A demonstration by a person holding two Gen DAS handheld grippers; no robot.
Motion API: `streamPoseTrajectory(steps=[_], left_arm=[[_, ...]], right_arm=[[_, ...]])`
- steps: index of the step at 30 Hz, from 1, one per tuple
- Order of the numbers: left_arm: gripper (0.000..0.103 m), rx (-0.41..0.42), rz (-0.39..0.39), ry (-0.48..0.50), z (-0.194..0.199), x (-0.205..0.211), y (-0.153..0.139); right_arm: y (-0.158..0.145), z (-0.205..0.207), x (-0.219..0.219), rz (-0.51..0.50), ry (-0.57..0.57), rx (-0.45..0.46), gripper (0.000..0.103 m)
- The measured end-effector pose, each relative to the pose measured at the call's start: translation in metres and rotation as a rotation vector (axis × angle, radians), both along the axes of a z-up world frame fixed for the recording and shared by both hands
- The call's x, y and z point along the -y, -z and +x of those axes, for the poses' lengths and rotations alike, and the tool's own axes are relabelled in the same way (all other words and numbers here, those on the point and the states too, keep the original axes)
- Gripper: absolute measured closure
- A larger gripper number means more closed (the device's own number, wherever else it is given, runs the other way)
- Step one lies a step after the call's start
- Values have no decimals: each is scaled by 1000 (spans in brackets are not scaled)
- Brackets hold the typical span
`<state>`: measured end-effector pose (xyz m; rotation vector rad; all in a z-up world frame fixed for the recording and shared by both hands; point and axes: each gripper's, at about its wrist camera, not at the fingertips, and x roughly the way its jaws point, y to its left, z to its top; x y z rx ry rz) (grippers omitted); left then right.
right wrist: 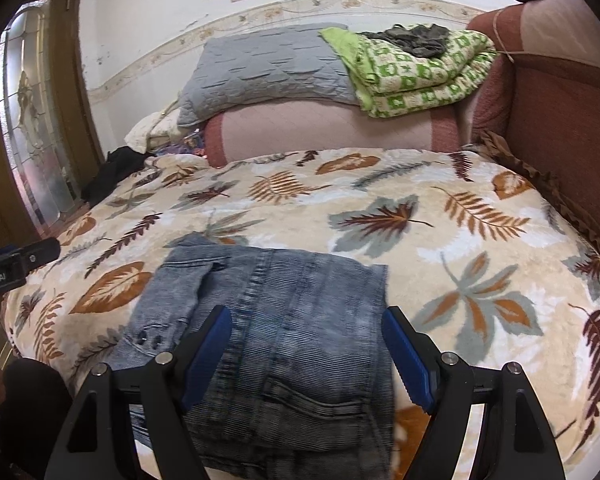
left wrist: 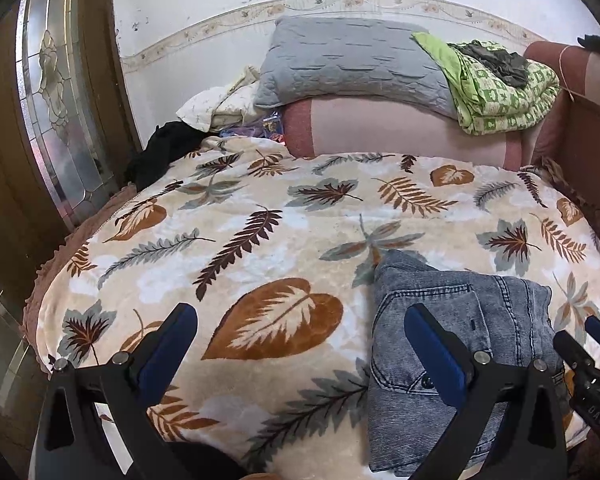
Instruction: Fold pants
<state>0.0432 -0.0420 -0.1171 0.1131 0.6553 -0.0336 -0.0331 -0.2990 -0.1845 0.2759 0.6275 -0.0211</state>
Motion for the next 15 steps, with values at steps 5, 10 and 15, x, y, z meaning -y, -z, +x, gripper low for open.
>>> streamPoseTrajectory(steps=[5, 10, 15], left_arm=[[0, 3, -10, -9, 0, -6, -1], [0, 4, -20, -7, 0, -11, -1], [0, -4, -34, -8, 0, -15, 0]], right_arm=[[-4, 6, -18, -7, -28, 16, 23], [-4, 10, -32, -17, -55, 20, 23], [-5, 10, -38, -33, -67, 26, 23]])
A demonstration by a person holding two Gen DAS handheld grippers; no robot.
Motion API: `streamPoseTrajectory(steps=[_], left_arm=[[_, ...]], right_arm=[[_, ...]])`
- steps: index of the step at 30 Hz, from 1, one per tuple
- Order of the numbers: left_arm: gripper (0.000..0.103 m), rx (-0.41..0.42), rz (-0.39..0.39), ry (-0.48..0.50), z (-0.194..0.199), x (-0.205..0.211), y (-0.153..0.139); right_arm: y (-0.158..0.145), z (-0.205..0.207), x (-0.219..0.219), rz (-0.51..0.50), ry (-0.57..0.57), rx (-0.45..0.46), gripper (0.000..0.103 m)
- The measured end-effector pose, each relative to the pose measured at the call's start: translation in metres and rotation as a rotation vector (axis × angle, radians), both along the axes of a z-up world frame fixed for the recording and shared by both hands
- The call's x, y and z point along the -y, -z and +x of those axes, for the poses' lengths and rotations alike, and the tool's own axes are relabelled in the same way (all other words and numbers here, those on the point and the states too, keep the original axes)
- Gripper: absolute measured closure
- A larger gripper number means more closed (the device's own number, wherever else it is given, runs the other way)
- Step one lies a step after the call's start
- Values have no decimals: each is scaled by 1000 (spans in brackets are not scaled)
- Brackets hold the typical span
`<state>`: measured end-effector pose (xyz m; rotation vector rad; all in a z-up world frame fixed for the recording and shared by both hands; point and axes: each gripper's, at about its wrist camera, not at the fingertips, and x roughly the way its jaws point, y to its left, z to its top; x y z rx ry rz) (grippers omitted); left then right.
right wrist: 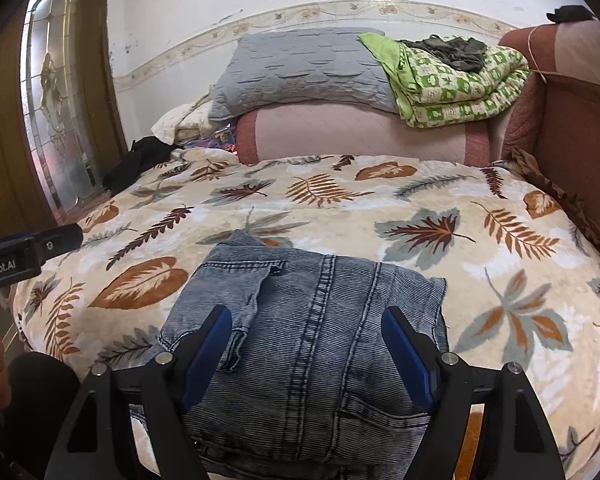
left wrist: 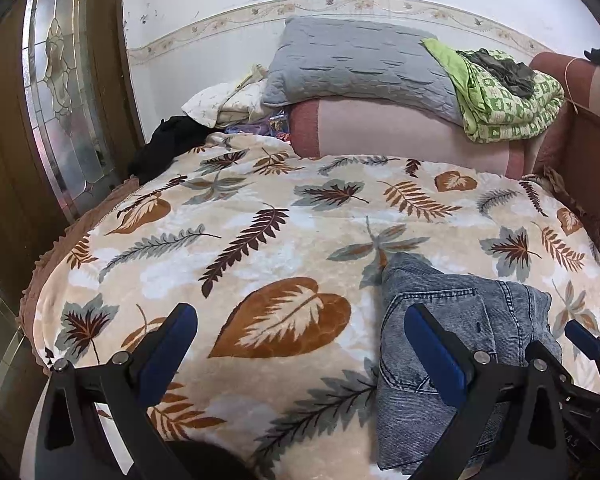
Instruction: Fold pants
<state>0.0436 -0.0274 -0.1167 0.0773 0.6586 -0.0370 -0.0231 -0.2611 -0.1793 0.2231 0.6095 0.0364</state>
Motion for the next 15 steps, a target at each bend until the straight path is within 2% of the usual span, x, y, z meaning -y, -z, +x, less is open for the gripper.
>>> streamPoseTrajectory(steps=[15], left_arm=[[0, -5, -6, 11, -3, 4, 3]], right_arm=[[-1, -1, -2, -5, -4, 5, 23]])
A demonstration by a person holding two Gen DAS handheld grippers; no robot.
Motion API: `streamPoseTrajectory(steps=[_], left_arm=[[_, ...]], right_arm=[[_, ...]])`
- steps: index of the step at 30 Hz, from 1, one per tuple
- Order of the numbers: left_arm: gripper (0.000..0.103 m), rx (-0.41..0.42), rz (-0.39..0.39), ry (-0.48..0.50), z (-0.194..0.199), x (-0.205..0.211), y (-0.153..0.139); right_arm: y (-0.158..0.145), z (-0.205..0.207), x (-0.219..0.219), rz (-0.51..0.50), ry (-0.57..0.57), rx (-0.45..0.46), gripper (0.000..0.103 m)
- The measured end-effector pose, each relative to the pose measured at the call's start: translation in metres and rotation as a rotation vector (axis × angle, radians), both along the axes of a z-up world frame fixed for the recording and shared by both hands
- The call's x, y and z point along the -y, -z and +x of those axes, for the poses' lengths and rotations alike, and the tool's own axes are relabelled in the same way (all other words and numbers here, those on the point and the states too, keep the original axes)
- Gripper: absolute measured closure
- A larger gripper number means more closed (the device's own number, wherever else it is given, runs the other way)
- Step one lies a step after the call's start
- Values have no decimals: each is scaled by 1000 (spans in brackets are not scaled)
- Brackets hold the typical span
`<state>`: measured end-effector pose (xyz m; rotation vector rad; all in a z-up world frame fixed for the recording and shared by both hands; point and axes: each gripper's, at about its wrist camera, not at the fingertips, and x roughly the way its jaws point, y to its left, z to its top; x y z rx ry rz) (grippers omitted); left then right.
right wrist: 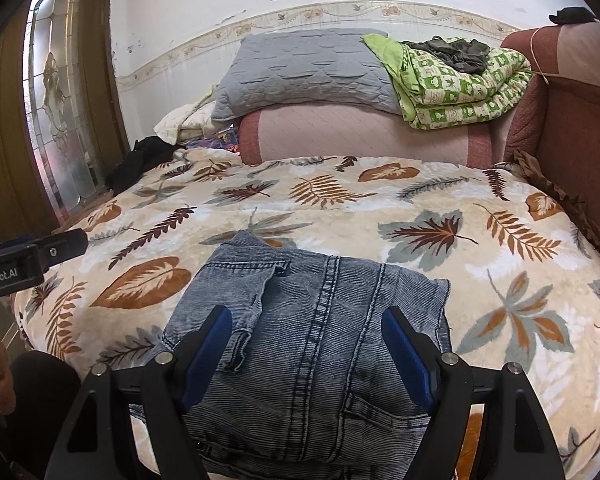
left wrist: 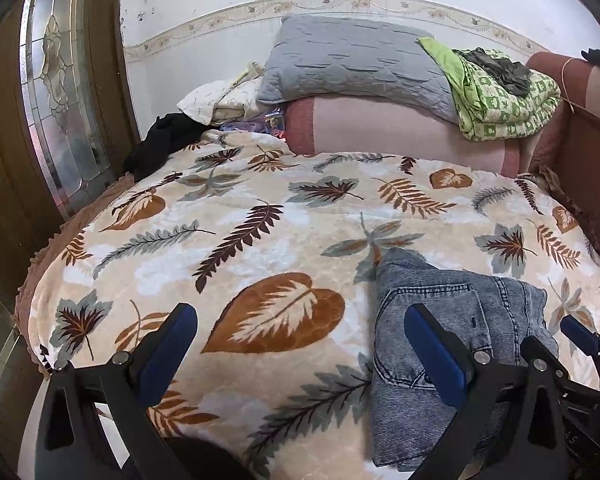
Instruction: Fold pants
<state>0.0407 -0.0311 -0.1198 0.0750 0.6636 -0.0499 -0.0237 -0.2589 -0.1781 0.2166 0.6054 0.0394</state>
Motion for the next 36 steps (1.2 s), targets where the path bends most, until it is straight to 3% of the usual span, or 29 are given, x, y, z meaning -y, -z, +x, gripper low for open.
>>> streamPoseTrajectory(steps=[36], left_arm=[[0, -9, -17, 16, -1, 4, 2]], right_arm=[[1, 0, -8, -38, -28, 3, 23]])
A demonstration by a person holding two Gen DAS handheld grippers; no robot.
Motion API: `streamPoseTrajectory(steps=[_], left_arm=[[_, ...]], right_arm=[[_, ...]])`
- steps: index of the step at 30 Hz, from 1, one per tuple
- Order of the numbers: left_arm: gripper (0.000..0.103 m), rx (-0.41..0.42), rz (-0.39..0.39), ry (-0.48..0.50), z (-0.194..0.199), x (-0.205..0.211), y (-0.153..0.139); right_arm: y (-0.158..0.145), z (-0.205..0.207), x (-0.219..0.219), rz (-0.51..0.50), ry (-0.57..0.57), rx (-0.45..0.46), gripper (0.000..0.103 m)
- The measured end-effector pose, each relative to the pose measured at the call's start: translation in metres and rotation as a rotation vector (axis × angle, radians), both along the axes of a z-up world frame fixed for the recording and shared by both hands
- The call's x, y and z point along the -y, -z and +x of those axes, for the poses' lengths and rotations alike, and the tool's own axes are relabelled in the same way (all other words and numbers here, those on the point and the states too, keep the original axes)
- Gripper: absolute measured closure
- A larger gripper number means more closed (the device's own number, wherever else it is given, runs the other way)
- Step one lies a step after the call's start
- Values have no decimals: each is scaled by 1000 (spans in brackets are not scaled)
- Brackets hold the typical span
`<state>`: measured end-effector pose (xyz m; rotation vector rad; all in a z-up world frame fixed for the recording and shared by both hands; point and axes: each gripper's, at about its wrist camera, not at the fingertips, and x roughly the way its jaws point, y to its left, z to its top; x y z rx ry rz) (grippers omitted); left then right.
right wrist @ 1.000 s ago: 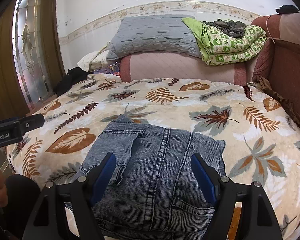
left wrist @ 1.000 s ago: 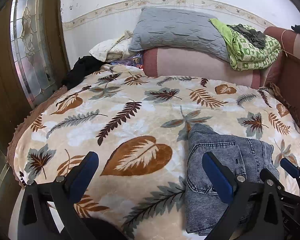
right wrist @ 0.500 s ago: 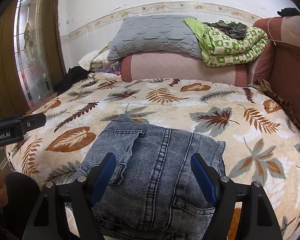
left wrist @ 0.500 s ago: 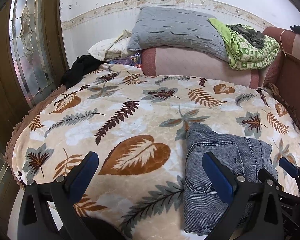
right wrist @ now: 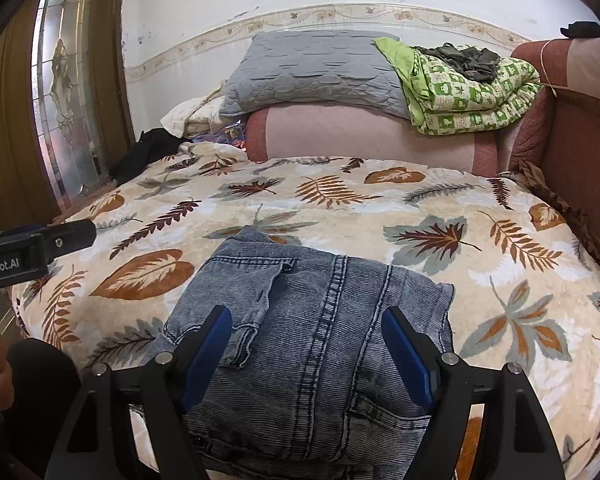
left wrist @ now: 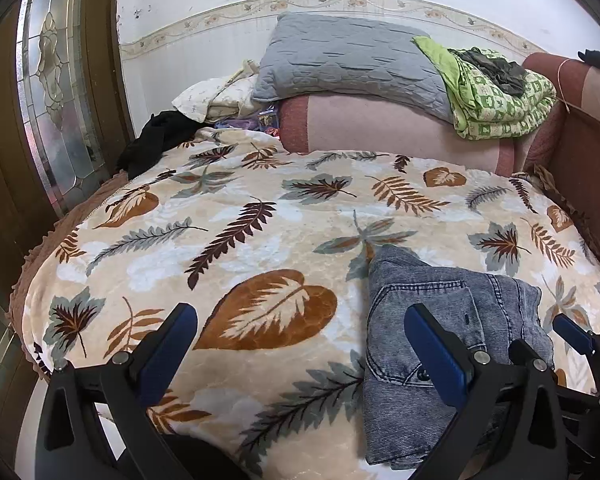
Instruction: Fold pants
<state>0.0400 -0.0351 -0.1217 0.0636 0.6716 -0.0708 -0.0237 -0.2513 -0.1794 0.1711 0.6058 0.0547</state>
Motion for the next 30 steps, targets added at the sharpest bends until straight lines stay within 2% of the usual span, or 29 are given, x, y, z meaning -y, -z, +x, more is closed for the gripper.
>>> streamPoseTrajectory(steps=[30], left_arm=[[0, -1, -5, 4, 1, -2, -2]], right_arm=[[1, 0, -2, -9, -12, -2, 23]])
